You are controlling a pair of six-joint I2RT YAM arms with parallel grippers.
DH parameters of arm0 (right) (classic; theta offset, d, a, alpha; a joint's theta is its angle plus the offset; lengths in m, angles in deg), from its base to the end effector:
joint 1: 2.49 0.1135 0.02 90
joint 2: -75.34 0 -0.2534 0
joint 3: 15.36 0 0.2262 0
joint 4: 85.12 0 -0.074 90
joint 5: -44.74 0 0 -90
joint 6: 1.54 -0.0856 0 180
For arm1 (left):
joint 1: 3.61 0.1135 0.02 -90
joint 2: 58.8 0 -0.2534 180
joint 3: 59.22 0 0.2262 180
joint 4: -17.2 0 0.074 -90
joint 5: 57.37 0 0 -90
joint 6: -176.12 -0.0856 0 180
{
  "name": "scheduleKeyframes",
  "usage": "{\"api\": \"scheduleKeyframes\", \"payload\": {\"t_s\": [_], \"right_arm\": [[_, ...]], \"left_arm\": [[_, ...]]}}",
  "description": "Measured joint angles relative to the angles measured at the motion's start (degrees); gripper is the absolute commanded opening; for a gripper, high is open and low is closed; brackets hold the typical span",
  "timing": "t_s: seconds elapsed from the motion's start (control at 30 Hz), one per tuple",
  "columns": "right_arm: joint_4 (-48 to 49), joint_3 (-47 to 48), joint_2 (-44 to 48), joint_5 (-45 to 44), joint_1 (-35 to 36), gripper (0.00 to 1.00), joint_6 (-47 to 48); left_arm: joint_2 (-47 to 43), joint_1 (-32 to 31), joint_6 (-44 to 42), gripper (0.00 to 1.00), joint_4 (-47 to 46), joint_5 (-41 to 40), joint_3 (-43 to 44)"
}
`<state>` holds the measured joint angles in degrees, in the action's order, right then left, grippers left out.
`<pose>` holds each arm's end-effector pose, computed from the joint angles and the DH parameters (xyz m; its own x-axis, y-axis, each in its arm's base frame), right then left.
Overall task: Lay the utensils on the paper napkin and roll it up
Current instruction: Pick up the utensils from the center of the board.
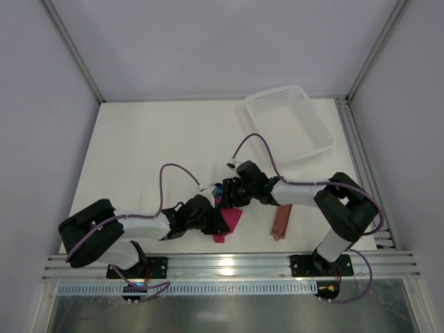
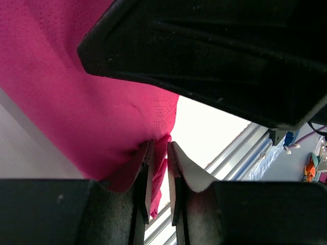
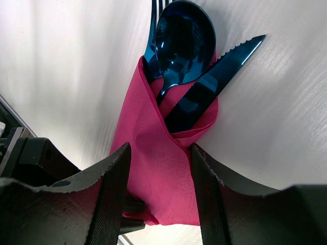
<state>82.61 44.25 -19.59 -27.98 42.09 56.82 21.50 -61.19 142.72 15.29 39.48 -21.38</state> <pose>0.2182 0.2507 0.1202 -0.8742 -0.1582 -0.4591 -0.4162 0.7312 0.5405 0.1334 -0.2292 0.1072 -0.9321 -0.0784 -0.3535 0.1971 0.7091 -0.6770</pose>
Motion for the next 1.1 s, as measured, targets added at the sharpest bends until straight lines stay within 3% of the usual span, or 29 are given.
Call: {"api": "scheduleKeyframes", "payload": {"t_s": [0.7, 1.1], "right_arm": [[-3.1, 0.6, 0.8, -4.5, 0.7, 0.52, -0.7], [0.0, -0.9, 0.4, -3.3, 1.1, 0.43, -3.6]], "left_arm": [[0.0, 0.0, 0.0, 0.20, 0.0, -0.2, 0.0], [0.0, 0.0, 0.2, 0.20, 0.1, -0.3, 0.0]]}}
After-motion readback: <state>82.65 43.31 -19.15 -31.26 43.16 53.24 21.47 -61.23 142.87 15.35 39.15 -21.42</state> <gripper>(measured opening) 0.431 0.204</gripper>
